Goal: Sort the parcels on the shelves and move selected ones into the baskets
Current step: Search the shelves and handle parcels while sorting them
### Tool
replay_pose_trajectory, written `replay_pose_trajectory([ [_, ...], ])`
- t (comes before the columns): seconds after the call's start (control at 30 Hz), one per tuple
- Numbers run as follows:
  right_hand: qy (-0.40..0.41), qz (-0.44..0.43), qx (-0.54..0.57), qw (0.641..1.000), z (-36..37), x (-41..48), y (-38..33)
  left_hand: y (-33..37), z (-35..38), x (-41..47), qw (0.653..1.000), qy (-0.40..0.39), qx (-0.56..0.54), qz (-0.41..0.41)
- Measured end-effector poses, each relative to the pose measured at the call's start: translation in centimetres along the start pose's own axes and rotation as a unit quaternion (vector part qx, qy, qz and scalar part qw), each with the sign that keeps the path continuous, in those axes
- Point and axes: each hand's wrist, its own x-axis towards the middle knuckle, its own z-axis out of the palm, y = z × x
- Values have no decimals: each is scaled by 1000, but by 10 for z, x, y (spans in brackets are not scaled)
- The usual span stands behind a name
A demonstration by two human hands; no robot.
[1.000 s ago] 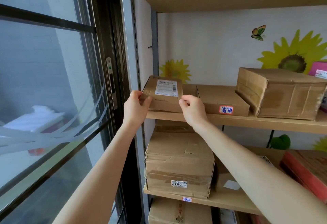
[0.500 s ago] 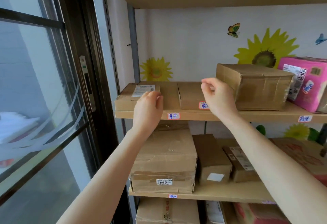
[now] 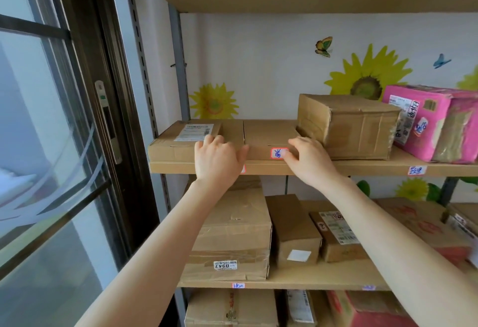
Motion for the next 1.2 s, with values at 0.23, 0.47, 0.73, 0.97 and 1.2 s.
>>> replay_pose_trajectory([
  [0.23,-11,14,18,1000,0,0,-2,7,-5,0,1000,4,-23,6],
  [0.47,21,11,54,998,-1,-7,3,28,-12,3,959,-7,-273,-69],
  [0.73,193,24,270,943,-3,-22,-13,42,-33,5,727,-32,-645,-235],
  [0.97,57,163,739,652,1,-40,-44,43,-36,-6,601,-163,-721,-305],
  [1.2,40,170,725,666,-6,-39,-39,31,-39,-13,611,-103,-730,-289],
])
